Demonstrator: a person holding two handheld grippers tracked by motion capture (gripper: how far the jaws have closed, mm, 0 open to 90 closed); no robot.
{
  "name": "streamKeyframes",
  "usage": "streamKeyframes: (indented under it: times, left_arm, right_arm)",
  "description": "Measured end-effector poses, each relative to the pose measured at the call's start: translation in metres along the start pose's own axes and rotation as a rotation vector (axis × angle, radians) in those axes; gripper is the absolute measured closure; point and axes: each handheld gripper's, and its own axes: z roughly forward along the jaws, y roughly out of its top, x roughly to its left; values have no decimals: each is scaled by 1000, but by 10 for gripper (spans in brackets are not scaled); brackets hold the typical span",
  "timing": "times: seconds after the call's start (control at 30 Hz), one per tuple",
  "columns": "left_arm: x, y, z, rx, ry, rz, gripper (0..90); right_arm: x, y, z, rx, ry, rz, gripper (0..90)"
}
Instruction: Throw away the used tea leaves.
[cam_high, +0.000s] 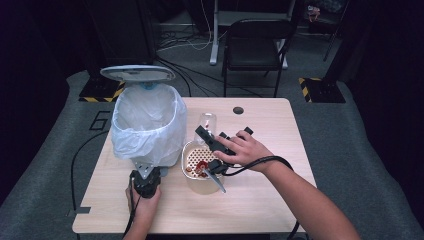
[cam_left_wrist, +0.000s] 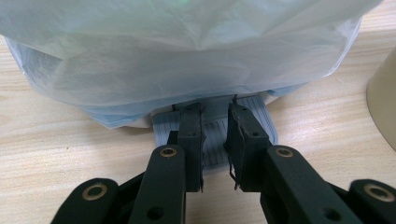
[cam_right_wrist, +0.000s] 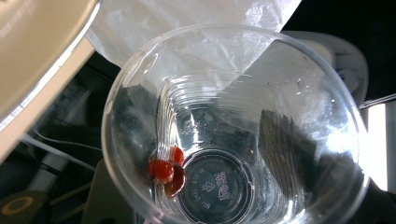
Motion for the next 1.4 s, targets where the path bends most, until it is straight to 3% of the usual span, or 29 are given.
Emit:
streamKeyframes:
  times: [0.03,0.1,0.13,0.2,0.33,0.5,0.93,1.0,1.23,1.4]
  left_arm:
    - [0,0,0,0,0,0,759]
    - [0,0,0,-2,1,0,758]
    - [0,0,0,-2,1,0,759]
    - [0,0,0,-2,1,0,759]
    - [0,0,0,-7,1,-8,759]
    - [0,0,1,-8,2,-9,759]
    - [0,0,0,-7,2,-9,759]
    - [0,0,0,-7,2,-9,759]
    - [0,0,0,-6,2,-8,759]
    - [0,0,0,-7,2,-8,759]
  right_arm:
    - [-3,0,0,-3,-46,2,443]
    - [-13,-3,1,-26,-12,12,441]
    - [-12,-4,2,-24,12,78,441]
    - [-17,-6,3,-39,58,138,440]
    - [-27,-12,4,-51,112,328,440]
    - [-39,-27,8,-71,221,579,440]
    - [-53,-61,17,-110,438,1120,445]
    - [-55,-66,18,-126,453,1180,445]
    - [-60,-80,20,-151,579,1419,444]
    - [-68,-88,21,-170,629,1538,444]
